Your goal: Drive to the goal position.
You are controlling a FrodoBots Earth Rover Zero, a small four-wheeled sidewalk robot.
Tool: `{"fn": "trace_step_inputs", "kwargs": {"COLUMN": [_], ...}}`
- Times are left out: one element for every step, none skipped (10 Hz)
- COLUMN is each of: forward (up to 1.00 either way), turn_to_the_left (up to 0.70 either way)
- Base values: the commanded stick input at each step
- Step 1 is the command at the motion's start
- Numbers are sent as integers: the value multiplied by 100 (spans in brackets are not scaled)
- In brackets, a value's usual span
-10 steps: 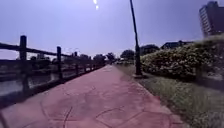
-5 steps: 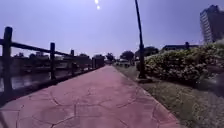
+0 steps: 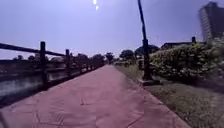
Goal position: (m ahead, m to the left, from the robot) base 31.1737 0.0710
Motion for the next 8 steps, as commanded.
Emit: {"fn": "trace_step_inputs", "kwargs": {"forward": [100,100,100,100,100,100,100,100], "turn_to_the_left": [1,1,1,1,1,1,1,1]}}
